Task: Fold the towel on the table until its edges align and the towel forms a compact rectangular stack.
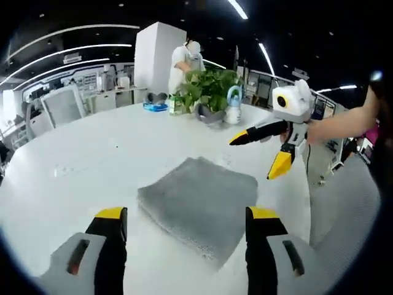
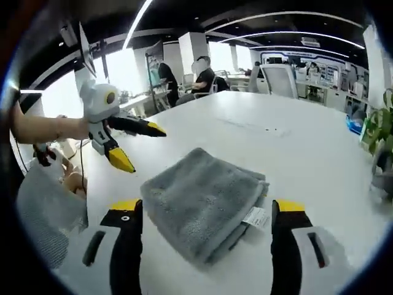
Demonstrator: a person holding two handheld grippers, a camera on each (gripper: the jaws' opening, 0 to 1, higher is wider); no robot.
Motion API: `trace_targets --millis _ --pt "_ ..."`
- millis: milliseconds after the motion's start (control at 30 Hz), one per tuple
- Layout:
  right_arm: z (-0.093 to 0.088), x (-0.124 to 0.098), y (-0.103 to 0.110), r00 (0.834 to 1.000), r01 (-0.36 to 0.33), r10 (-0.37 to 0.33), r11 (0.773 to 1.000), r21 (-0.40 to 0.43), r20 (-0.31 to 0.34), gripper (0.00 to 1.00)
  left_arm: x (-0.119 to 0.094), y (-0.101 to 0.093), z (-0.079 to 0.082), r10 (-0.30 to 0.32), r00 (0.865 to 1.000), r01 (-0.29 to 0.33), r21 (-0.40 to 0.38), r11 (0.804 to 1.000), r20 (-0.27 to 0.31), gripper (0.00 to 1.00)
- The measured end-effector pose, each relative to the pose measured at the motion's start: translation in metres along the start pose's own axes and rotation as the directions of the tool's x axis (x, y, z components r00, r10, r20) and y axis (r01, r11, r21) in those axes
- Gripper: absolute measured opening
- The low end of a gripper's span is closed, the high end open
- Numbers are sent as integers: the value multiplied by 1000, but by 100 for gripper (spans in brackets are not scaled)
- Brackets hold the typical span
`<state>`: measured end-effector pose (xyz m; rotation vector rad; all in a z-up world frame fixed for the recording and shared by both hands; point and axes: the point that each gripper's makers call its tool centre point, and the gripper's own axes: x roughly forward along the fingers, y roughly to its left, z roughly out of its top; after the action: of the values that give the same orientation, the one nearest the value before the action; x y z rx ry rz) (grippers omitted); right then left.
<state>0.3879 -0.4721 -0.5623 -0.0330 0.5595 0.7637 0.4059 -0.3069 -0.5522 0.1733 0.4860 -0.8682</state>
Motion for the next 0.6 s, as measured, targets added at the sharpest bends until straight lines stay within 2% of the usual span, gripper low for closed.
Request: trace_targets --millis 33,67,133,200,267,400,467,500,533,600 --pt "-1 -3 0 1000 7 -7 1000 9 3 96 -13 0 -2 26 1000 -26 -3 1000 5 89" --pt "-5 -13 1 1000 22 -22 999 35 8 98 -17 0 -3 35 999 -35 -6 999 9 92" --pt "-8 -27 3 999 41 -42 997 59 15 99 -39 -3 0 78 995 -76 -32 997 60 100" --pt "-9 -45 6 997 72 -74 994 84 22 99 -62 -6 4 121 986 -109 -96 989 119 99" --pt "-4 -63 10 993 101 -106 991 86 56 99 -84 -12 13 149 970 -115 -176 978 191 99" --pt "11 -98 19 972 165 -181 980 115 150 99 -122 -23 26 235 931 -183 -201 962 279 99" --pt "12 -112 29 968 164 -185 978 133 167 99 -134 -31 29 261 918 -201 -217 955 299 99" --pt "14 -117 33 965 159 -183 978 135 187 99 -142 -37 33 282 902 -213 -232 949 327 99" --pt "16 -125 39 961 162 -189 977 142 203 99 -147 -41 33 286 898 -214 -237 948 334 99" --pt "17 -135 45 953 170 -199 975 144 226 99 -157 -52 35 296 882 -218 -238 946 367 99"
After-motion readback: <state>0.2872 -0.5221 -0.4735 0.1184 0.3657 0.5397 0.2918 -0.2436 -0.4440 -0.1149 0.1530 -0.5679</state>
